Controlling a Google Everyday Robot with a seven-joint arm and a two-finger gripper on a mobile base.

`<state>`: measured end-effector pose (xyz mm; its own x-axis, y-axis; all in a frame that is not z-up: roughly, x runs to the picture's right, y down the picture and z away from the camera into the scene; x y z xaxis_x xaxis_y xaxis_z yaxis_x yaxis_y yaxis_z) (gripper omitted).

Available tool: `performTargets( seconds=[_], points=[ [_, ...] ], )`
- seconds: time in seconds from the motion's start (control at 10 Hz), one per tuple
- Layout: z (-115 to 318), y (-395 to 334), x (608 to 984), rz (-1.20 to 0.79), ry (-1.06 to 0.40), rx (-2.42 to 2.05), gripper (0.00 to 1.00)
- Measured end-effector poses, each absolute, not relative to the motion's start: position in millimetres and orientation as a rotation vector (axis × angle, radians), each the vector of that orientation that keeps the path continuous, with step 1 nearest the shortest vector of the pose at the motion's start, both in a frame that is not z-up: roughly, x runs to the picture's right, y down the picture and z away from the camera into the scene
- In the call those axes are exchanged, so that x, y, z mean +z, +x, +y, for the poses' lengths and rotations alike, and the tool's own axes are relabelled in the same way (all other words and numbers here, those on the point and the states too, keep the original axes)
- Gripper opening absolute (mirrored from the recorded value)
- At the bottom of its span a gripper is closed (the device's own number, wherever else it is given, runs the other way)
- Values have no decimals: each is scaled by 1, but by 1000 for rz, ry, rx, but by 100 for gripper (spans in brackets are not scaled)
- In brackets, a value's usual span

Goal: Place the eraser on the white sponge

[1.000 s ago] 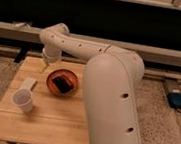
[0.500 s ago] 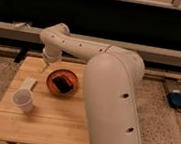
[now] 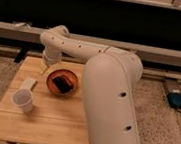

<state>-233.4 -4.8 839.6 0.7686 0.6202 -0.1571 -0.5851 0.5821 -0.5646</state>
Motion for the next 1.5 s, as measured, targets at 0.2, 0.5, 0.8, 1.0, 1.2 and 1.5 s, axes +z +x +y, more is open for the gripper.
performTargets(
  seconds=[0.2,0.5,0.8,1.0,1.2,1.5],
  points=[
    [8,-235,843,-50,-658,694,80],
    [19,-229,846,-34,-673,695,80],
    [29,-219,851,-17,-691,703,80],
    [36,-214,856,-9,-703,710,80],
    [40,-212,860,-5,-713,713,80],
    [45,-207,866,6,-724,719,80]
  ],
)
